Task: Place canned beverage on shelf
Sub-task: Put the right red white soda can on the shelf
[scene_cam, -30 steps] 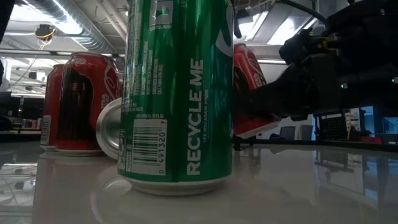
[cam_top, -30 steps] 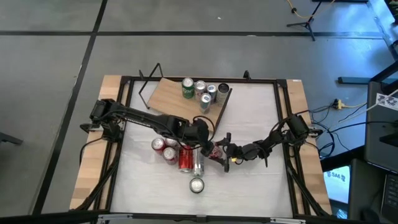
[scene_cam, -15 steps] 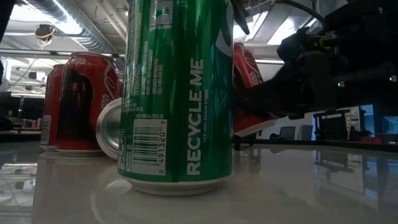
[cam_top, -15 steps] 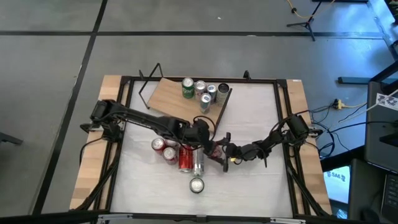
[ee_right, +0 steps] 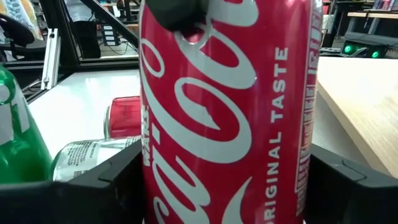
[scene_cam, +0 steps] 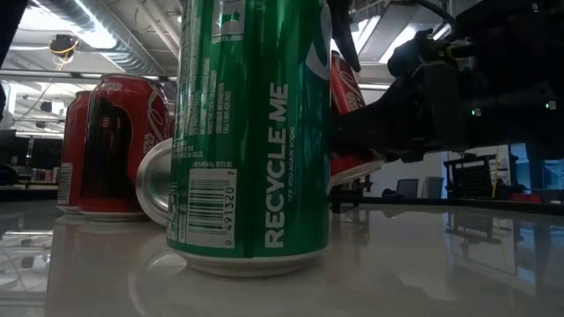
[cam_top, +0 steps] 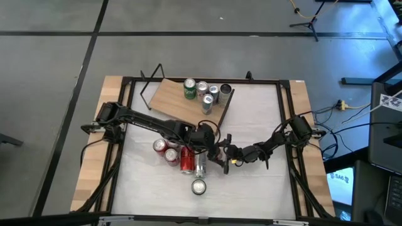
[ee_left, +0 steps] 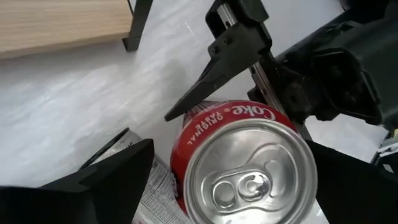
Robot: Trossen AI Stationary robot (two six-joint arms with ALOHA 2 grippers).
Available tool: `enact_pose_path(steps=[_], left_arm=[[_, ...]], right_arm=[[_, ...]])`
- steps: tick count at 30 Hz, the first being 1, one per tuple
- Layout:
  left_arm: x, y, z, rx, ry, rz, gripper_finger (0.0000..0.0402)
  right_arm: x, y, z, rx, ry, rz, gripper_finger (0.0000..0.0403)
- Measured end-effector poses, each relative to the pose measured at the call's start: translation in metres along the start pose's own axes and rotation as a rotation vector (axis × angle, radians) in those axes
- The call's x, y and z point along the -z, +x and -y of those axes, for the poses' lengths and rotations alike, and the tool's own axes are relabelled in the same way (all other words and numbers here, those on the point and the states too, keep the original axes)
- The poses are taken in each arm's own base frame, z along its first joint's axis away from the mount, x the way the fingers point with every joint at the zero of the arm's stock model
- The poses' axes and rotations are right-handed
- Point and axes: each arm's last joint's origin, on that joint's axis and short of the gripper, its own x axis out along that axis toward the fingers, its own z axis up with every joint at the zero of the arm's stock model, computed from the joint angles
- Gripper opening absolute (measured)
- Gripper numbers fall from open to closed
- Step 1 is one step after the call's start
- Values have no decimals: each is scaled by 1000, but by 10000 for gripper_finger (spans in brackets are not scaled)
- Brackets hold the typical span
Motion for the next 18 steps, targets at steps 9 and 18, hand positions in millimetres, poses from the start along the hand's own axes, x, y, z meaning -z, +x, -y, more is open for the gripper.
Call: enact_pose_path(steps=[9, 18], left_arm=[[0, 3, 1, 14, 2, -1, 321], [0, 3, 1, 14, 2, 1, 289]], right_arm=[[0, 0, 0, 0, 4, 1, 305], [0, 0, 0, 1, 1, -4, 315]])
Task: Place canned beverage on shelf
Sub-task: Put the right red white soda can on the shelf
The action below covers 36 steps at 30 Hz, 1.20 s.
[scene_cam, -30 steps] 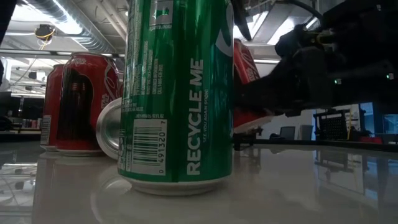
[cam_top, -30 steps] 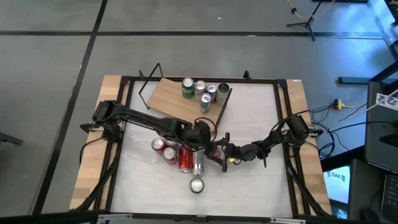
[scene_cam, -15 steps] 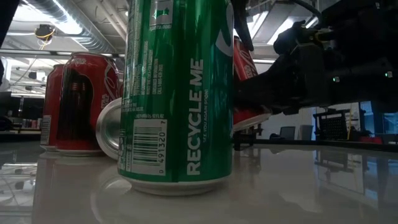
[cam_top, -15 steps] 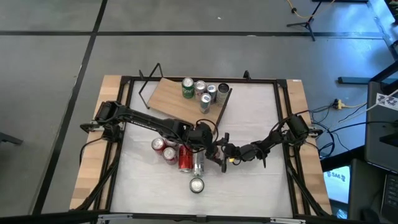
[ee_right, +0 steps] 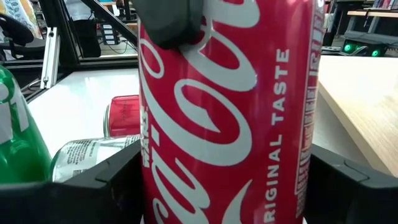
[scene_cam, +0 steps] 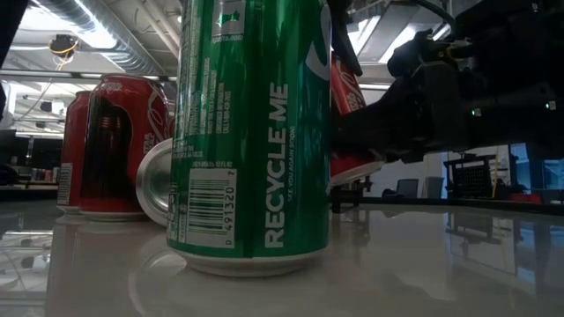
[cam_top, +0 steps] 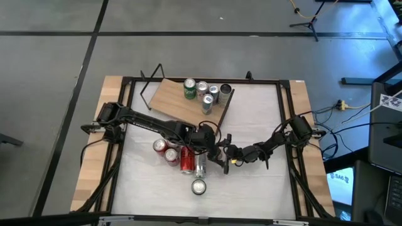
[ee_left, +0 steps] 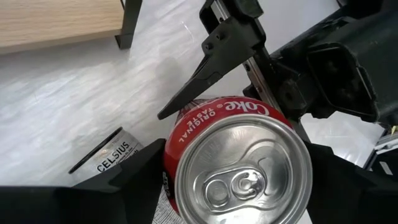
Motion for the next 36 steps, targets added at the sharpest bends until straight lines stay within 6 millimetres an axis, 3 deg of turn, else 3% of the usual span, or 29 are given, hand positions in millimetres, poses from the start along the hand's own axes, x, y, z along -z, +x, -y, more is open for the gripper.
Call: enact_pose_path(steps=[36], left_arm=[[-1, 0, -1, -10, 30, 15, 287]], right_arm=[[3, 0, 0, -12, -26, -33, 318]])
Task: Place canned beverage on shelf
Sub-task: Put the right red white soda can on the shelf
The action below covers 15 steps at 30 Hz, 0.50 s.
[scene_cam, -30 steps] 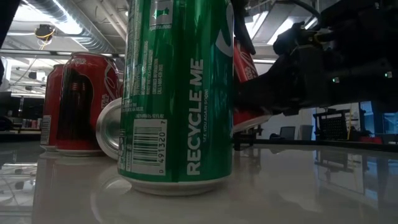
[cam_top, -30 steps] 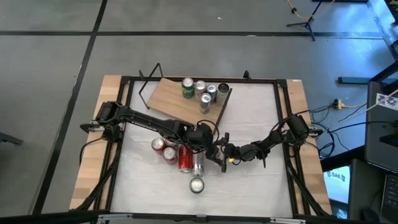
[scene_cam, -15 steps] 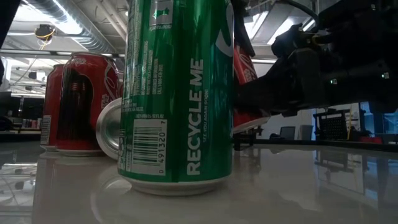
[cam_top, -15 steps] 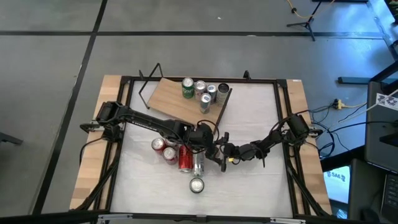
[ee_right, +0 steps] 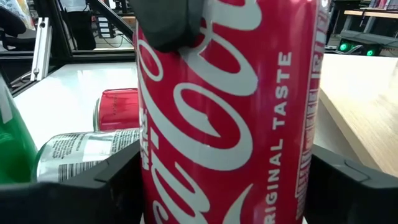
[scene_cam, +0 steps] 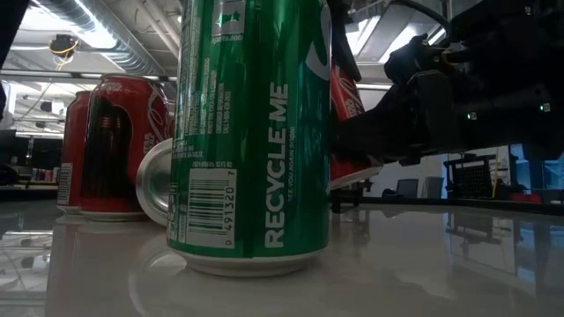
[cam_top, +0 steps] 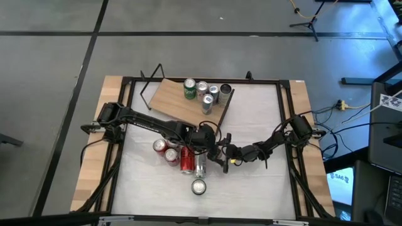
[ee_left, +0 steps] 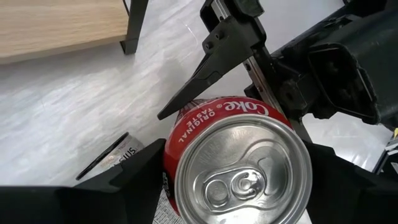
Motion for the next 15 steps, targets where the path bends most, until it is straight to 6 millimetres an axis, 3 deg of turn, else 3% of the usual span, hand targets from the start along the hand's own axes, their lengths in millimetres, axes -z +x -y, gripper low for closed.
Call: enact_pose_path(steps=[9, 15], left_arm=[[0, 0, 0, -5, 26, 6, 287], [-6, -4, -2, 23, 87, -22, 287]], right_arm=[[1, 0, -1, -38, -2, -8, 392], [-4, -8, 1, -54, 0, -3, 386]])
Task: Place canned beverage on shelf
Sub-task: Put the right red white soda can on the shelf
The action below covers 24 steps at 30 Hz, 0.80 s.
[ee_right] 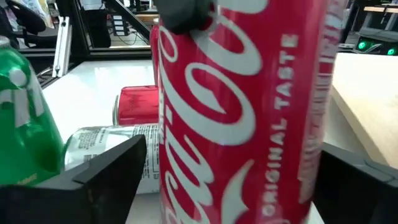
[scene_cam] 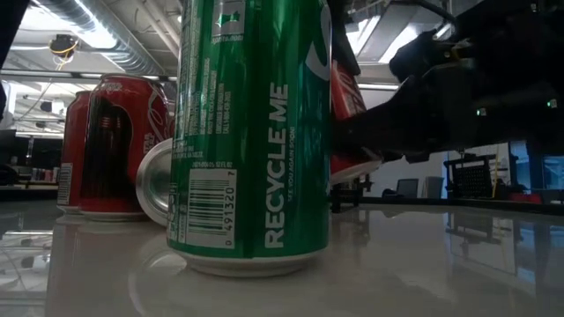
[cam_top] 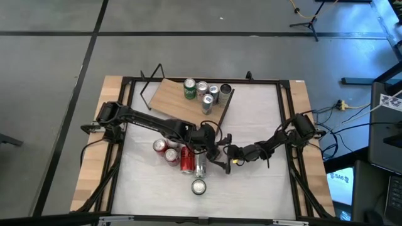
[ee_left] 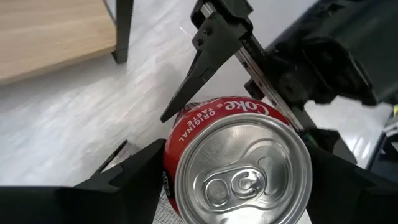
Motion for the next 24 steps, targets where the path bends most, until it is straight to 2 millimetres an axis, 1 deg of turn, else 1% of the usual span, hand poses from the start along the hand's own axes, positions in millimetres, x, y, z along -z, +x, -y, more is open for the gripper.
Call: enact_pose_path(steps=[6, 9, 12, 14, 21, 24], left_arm=[[-7, -7, -6, 20, 111, -48, 286], [-12, -16, -10, 24, 171, -81, 287], [-18, -30, -14, 1, 228, -99, 286], [-23, -41, -17, -23, 276, -114, 286], [-41, -81, -24, -98, 488, -210, 289], [-50, -93, -29, -123, 567, -239, 291]], right_arm=[[-4, -19, 6, -47, 13, -5, 384], [-3, -28, 8, -109, 14, -18, 385], [-1, -34, 9, -171, 11, -38, 385], [-2, -35, 8, -198, 13, -36, 385], [-1, -36, 9, -194, 12, -39, 386], [-1, -35, 9, -186, 11, -40, 386]])
